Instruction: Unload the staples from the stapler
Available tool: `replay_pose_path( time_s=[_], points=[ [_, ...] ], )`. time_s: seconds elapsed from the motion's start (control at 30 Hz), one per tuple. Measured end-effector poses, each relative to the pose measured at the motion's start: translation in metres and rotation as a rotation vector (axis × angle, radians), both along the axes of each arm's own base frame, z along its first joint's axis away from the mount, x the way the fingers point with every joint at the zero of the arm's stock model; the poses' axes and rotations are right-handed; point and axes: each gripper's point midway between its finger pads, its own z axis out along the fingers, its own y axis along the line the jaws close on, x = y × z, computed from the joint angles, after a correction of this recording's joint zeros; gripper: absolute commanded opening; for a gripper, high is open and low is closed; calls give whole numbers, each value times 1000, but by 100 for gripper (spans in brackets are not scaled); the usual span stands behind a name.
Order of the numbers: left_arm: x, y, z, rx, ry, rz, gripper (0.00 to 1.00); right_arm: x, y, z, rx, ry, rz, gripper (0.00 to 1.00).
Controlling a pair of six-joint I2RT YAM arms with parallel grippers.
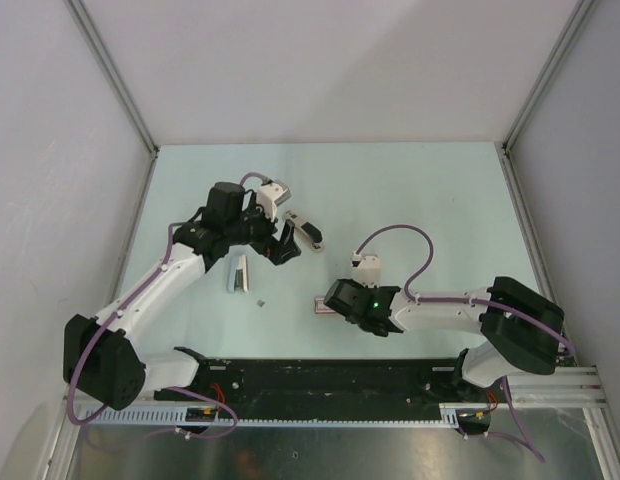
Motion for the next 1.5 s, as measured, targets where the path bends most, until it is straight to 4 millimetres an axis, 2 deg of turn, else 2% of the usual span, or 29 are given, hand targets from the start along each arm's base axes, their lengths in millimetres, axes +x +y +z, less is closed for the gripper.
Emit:
replay_pose_path(
  time_s=[0.4,0.7,1.5],
  points=[
    [-1,0,-1,1,2,-1,99,-5,1,8,10,2,0,0],
    [-2,0,-2,2,3,-1,99,-6,2,6,10,10,-2,0],
    [-4,0,-1,-1,-2,-4,99,-5,1,0,8,44,-8,22]
  ],
)
